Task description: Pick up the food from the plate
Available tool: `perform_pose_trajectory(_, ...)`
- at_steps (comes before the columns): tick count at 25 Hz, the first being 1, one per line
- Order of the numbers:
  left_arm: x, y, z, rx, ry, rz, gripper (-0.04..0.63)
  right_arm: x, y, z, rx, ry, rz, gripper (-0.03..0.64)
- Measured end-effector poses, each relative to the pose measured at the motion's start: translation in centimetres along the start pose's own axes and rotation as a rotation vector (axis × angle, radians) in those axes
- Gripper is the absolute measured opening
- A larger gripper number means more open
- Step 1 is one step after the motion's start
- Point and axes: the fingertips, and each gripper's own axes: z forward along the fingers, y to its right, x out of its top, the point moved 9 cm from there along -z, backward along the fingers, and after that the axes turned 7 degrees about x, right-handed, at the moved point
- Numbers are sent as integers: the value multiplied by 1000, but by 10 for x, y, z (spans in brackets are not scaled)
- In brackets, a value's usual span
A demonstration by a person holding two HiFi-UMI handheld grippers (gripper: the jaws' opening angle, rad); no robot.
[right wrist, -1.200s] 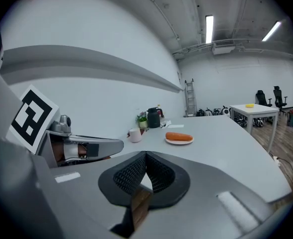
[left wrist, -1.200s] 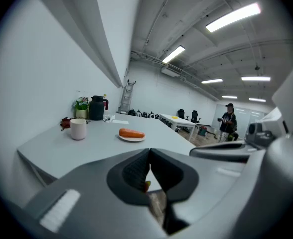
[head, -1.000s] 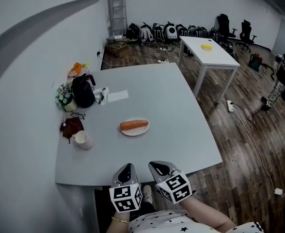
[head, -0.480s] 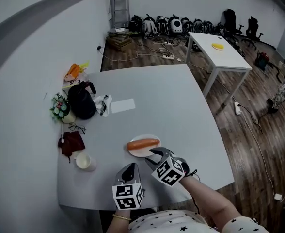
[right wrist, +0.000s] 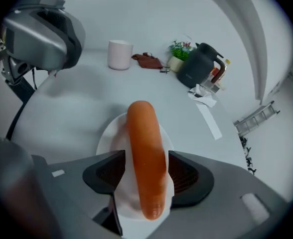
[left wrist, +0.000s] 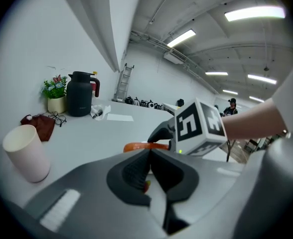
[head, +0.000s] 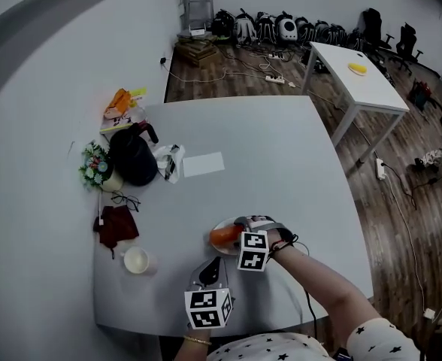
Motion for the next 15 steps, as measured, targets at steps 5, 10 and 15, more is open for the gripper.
perform_pose_trajectory(5,-5,0,4,8,-19,-11,8,2,15,9,192,-16,-3,244)
perform_pose_trajectory(10,-7,1,3,18,-23,-14,8,5,15,9,216,-34,-38,212)
perform_pose_trajectory(15,-5,1,-3,28,-7,-18,8,0,7,5,145,-1,15,212)
